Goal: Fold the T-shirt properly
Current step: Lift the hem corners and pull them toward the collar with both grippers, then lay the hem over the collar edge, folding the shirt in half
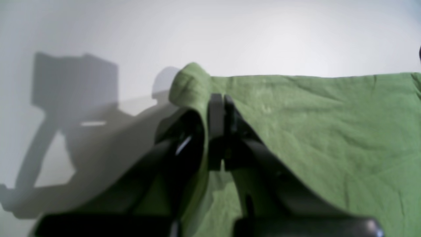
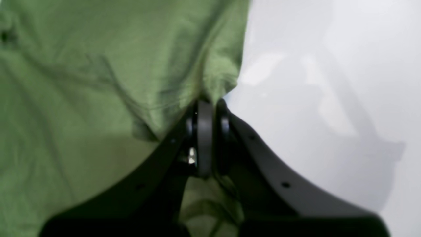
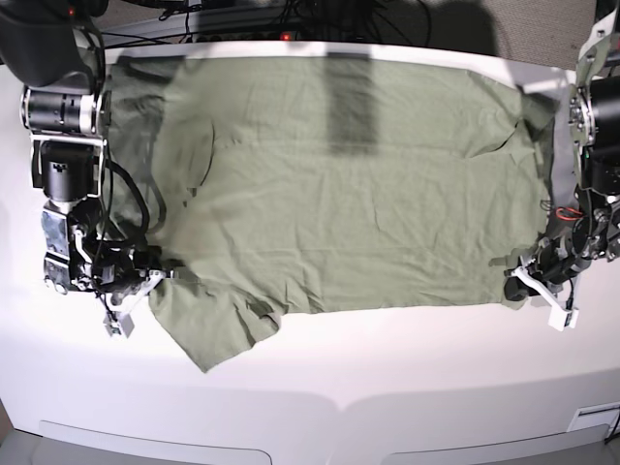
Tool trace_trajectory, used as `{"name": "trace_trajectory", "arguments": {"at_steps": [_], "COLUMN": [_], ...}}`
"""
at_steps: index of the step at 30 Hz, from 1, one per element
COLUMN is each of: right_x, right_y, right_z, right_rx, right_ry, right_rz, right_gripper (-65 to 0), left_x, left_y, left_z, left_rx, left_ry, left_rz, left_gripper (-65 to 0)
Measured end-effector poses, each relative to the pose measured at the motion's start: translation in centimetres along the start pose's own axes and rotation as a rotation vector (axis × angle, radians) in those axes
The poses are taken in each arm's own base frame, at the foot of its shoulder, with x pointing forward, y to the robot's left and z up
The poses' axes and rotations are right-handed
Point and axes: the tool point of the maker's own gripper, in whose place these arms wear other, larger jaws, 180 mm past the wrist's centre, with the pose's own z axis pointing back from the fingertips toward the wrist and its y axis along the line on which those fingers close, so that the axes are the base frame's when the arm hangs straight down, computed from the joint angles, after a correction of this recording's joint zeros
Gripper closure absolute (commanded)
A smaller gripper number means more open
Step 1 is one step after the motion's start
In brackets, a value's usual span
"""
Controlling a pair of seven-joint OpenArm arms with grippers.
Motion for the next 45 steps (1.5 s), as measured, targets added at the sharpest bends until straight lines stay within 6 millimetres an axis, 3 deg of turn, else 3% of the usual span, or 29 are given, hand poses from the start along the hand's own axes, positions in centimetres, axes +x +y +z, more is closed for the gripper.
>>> {"name": "trace_trajectory", "arguments": {"at_steps": [9,14,27,31,37,45], "right_x": [0.7,2.2,-0.1,-1.4,-1.6,-0.5], "right_y": [-0.6,-1.5,-1.4,-1.4,-2.9,-2.3], "right_z": [1.2,2.8,5.2,5.6,6.8,7.6], "right_rx": [-0.018,-0.049,-0.08,-0.088,-0.124,-0.116], "right_ry": [-0.017,-0.066,-0.105,-0.091,-0.089,-0.131], "right_rz": [0.06,0.107,0.232,0.259,0.275,0.296], "right_gripper": [0.0,0.0,0.0,0.0,0.0,0.0], "left_x": [-0.4,-0.6,-1.8,-0.3,-0.1,-0.1], "left_y": [0.1,0.0,-2.5,-3.1,-2.7,-2.2], "left_z": [0.1,0.8,3.9,5.0,6.1,7.9], "left_rx": [0.002,0.0,-0.064,-0.074,-0.09,-0.09], "left_ry": [0.022,0.041,0.087,0.066,0.086,0.027], "left_rz": [0.0,-0.056,-0.16,-0.214,-0.184,-0.11], "left_gripper": [0.0,0.0,0.0,0.0,0.0,0.0]}}
